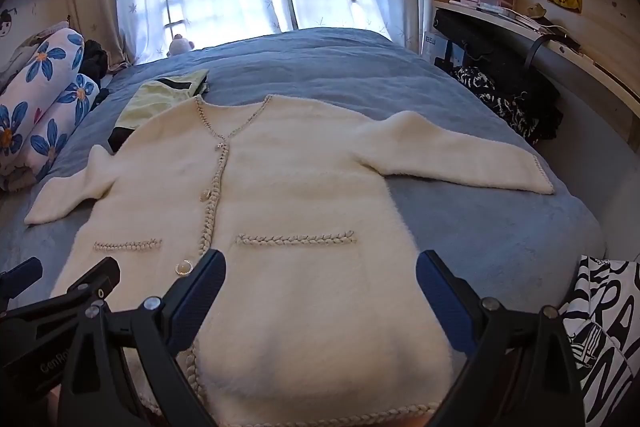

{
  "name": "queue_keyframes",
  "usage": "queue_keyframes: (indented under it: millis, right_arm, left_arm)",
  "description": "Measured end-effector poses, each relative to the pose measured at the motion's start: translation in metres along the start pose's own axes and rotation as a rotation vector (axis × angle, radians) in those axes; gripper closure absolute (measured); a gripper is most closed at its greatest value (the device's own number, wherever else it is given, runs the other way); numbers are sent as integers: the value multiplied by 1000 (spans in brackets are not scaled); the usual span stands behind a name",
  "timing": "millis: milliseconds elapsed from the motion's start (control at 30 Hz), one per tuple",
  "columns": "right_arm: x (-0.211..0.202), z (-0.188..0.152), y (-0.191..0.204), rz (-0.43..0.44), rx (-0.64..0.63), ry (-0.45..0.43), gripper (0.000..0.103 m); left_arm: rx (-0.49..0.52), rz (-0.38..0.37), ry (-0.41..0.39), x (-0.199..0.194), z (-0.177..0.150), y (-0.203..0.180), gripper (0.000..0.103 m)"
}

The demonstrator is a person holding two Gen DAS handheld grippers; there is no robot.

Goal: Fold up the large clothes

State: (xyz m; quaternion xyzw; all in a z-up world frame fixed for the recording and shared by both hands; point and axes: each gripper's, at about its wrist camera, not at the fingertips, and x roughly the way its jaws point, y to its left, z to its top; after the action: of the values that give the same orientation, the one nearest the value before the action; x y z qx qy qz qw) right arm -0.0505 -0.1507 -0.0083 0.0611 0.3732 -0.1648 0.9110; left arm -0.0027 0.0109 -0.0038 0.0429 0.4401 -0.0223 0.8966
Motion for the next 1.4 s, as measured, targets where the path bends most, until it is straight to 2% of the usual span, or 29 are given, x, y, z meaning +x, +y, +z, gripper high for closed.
queue_keyframes:
  millis: [1400]
  right_arm:
    - [13, -8, 5, 26, -2, 49, 6]
  left_arm:
    - [13, 29, 41, 7, -7, 3, 2]
